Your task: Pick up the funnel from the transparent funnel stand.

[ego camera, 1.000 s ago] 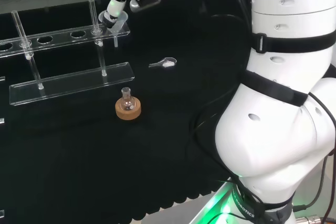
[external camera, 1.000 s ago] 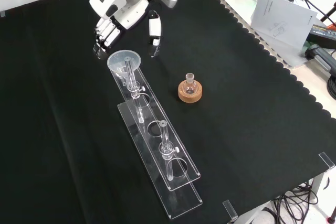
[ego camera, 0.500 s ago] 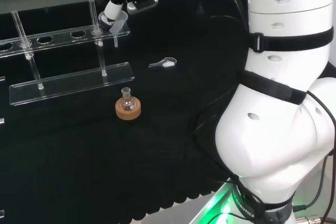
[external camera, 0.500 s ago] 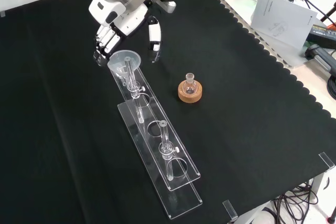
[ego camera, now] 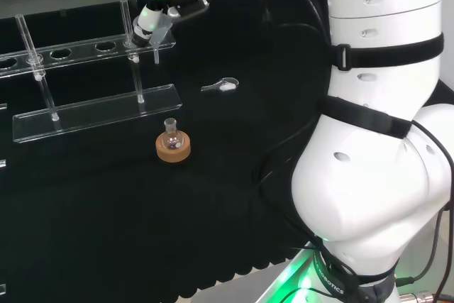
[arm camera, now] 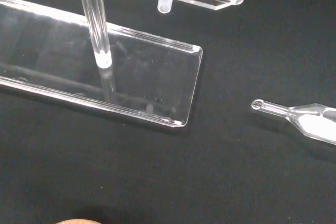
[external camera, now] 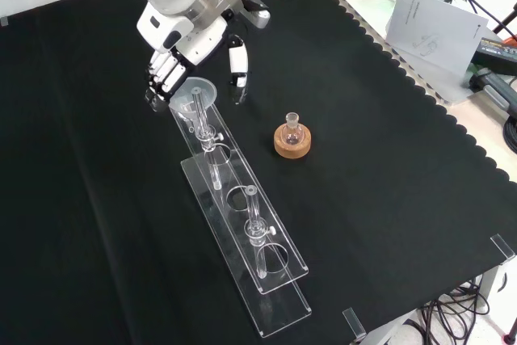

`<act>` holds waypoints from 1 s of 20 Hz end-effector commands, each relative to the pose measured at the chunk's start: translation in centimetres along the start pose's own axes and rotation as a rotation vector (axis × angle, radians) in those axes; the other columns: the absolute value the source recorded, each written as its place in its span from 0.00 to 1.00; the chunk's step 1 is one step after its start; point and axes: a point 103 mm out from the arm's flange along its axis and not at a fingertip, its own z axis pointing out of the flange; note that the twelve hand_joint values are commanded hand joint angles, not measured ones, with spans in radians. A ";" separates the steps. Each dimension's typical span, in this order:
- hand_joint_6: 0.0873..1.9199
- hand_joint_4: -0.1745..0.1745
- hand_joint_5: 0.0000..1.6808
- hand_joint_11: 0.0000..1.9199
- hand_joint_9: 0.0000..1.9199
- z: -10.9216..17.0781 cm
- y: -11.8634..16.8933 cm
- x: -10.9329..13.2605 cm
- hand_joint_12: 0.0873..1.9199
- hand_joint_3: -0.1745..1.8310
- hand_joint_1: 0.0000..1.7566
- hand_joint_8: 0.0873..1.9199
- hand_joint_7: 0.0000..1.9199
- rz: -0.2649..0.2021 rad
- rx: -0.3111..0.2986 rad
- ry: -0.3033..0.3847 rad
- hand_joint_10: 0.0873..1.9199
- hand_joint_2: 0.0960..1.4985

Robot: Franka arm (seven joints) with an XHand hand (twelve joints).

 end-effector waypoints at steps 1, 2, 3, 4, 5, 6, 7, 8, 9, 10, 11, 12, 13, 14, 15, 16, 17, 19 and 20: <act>0.00 0.55 0.05 0.18 0.06 0.3 0.4 0.1 0.77 0.21 0.36 0.18 0.00 0.005 0.005 -0.010 0.43 0.44; 0.00 0.55 0.05 0.18 0.06 0.3 0.5 0.1 0.77 0.21 0.37 0.20 0.00 0.006 0.009 -0.009 0.43 0.44; 0.00 0.55 0.06 0.19 0.06 0.4 0.6 0.1 0.77 0.21 0.37 0.21 0.00 0.009 0.014 -0.011 0.43 0.44; 0.00 0.55 0.06 0.19 0.07 0.4 0.7 0.1 0.76 0.21 0.37 0.22 0.00 0.012 0.018 -0.012 0.43 0.44; 0.00 0.55 0.06 0.19 0.07 0.5 0.8 0.0 0.76 0.22 0.37 0.23 0.00 0.014 0.023 -0.013 0.42 0.44; 0.00 0.55 0.06 0.19 0.07 0.5 0.9 0.0 0.76 0.22 0.37 0.25 0.00 0.017 0.027 -0.019 0.42 0.44; 0.00 0.55 0.07 0.19 0.07 0.6 0.9 0.0 0.76 0.22 0.37 0.26 0.00 0.021 0.032 -0.025 0.42 0.44; 0.00 0.54 0.07 0.19 0.08 0.7 1.0 0.0 0.76 0.22 0.37 0.27 0.00 0.023 0.036 -0.028 0.42 0.44; 0.00 0.54 0.08 0.19 0.08 0.7 1.1 -0.1 0.76 0.22 0.37 0.29 0.00 0.025 0.040 -0.033 0.42 0.44; 0.00 0.54 0.08 0.18 0.09 0.8 1.2 -0.1 0.76 0.23 0.37 0.30 0.00 0.027 0.045 -0.036 0.42 0.44; 0.00 0.54 0.09 0.18 0.09 0.9 1.3 -0.1 0.76 0.23 0.37 0.31 0.00 0.030 0.053 -0.038 0.42 0.44; 0.00 0.54 0.09 0.18 0.09 1.0 1.3 -0.2 0.76 0.23 0.36 0.31 0.00 0.033 0.063 -0.037 0.42 0.44; 0.00 0.54 0.09 0.18 0.10 1.0 1.4 -0.3 0.77 0.23 0.36 0.32 0.00 0.035 0.070 -0.039 0.42 0.44; 0.00 0.53 0.10 0.18 0.10 1.0 1.4 -0.3 0.77 0.23 0.36 0.32 0.00 0.038 0.069 -0.041 0.42 0.44; 0.00 0.53 0.10 0.18 0.11 1.1 1.4 -0.4 0.77 0.23 0.36 0.32 0.01 0.040 0.068 -0.042 0.42 0.44; 0.00 0.53 0.10 0.18 0.11 1.0 1.4 -0.5 0.77 0.23 0.36 0.32 0.01 0.042 0.065 -0.045 0.42 0.44; 0.00 0.53 0.11 0.18 0.12 1.0 1.3 -0.5 0.77 0.24 0.35 0.33 0.01 0.044 0.059 -0.047 0.41 0.44; 0.00 0.52 0.12 0.18 0.15 0.9 1.2 -0.6 0.77 0.24 0.35 0.33 0.02 0.053 0.050 -0.046 0.39 0.45; 0.00 0.51 0.12 0.18 0.19 0.8 1.2 -0.7 0.76 0.24 0.35 0.34 0.03 0.056 0.052 -0.042 0.38 0.45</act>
